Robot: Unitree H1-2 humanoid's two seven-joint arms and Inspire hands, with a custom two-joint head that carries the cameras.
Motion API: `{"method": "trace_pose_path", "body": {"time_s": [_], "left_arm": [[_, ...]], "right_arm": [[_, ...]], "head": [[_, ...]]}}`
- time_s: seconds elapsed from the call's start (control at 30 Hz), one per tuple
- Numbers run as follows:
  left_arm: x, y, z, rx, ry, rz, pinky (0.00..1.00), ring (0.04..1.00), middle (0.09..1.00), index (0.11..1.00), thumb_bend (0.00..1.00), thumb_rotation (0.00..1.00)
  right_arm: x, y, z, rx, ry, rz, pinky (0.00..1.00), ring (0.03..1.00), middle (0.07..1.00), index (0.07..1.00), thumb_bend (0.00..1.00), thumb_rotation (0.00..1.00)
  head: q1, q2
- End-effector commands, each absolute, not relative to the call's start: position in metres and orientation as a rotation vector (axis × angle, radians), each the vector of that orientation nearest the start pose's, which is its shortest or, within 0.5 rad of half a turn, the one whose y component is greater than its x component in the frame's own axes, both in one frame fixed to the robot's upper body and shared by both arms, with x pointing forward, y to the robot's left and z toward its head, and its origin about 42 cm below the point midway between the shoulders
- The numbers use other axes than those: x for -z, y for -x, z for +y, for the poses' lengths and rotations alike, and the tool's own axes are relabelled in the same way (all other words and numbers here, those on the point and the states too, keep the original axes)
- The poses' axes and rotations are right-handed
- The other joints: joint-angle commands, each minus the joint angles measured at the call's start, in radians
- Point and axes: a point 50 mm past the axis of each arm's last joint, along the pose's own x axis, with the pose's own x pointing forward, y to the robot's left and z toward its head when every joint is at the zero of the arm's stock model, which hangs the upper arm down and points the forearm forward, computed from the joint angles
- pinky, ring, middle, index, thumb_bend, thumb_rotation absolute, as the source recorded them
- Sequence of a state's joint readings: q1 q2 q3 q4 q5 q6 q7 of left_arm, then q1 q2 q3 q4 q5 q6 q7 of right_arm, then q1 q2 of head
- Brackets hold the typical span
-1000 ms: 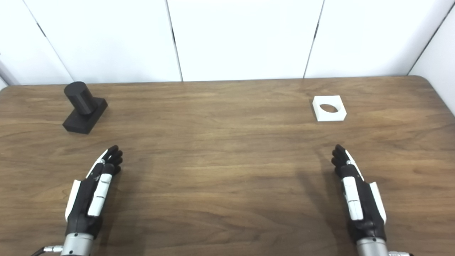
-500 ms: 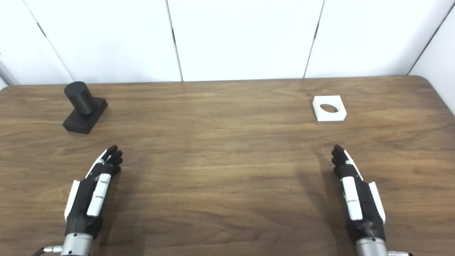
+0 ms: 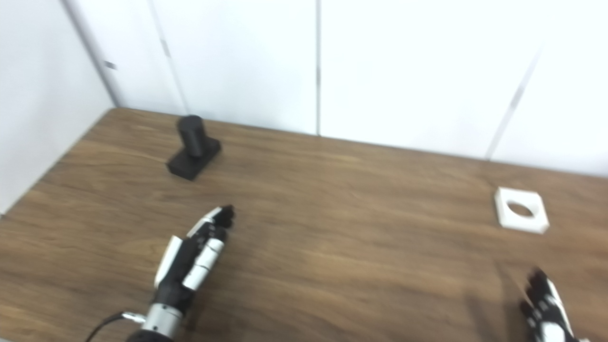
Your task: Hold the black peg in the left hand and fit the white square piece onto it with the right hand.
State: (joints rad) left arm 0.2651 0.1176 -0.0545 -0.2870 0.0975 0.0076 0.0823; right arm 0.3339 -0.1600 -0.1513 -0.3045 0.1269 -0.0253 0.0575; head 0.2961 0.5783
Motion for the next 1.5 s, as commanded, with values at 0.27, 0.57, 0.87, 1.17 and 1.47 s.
{"method": "trace_pose_path", "body": {"time_s": [0.27,0.57,0.87,1.17,1.47], "left_arm": [[-0.108,-0.193,0.221,-0.064,-0.142,-0.026,0.94,0.931,0.929,0.917,0.52,0.81],[-0.105,-0.194,0.221,-0.064,-0.130,-0.032,0.93,0.925,0.927,0.917,0.50,0.78],[-0.105,-0.194,0.221,-0.092,-0.122,-0.037,0.91,0.924,0.923,0.918,0.54,0.71],[-0.140,-0.205,0.241,-0.194,-0.276,-0.173,0.80,0.851,0.876,0.896,0.67,0.34],[-0.189,-0.240,0.293,-0.386,-0.645,-0.111,0.88,0.926,0.942,0.941,0.84,0.47]], "right_arm": [[-0.125,-0.176,-0.313,0.131,0.128,-0.085,0.90,0.908,0.896,0.865,0.53,1.00],[-0.124,-0.176,-0.312,0.133,0.113,-0.083,0.85,0.878,0.876,0.841,0.56,1.00],[-0.121,-0.177,-0.312,0.140,0.122,-0.084,0.82,0.861,0.863,0.828,0.59,1.00],[-0.121,-0.175,-0.311,0.148,0.128,-0.071,0.81,0.851,0.845,0.810,0.62,1.00],[-0.120,-0.173,-0.308,0.153,0.165,-0.074,0.81,0.836,0.822,0.784,0.65,0.99]], "head": [[0.036,-0.023],[0.032,-0.033],[0.033,-0.046],[0.016,-0.050],[0.014,-0.049]]}}
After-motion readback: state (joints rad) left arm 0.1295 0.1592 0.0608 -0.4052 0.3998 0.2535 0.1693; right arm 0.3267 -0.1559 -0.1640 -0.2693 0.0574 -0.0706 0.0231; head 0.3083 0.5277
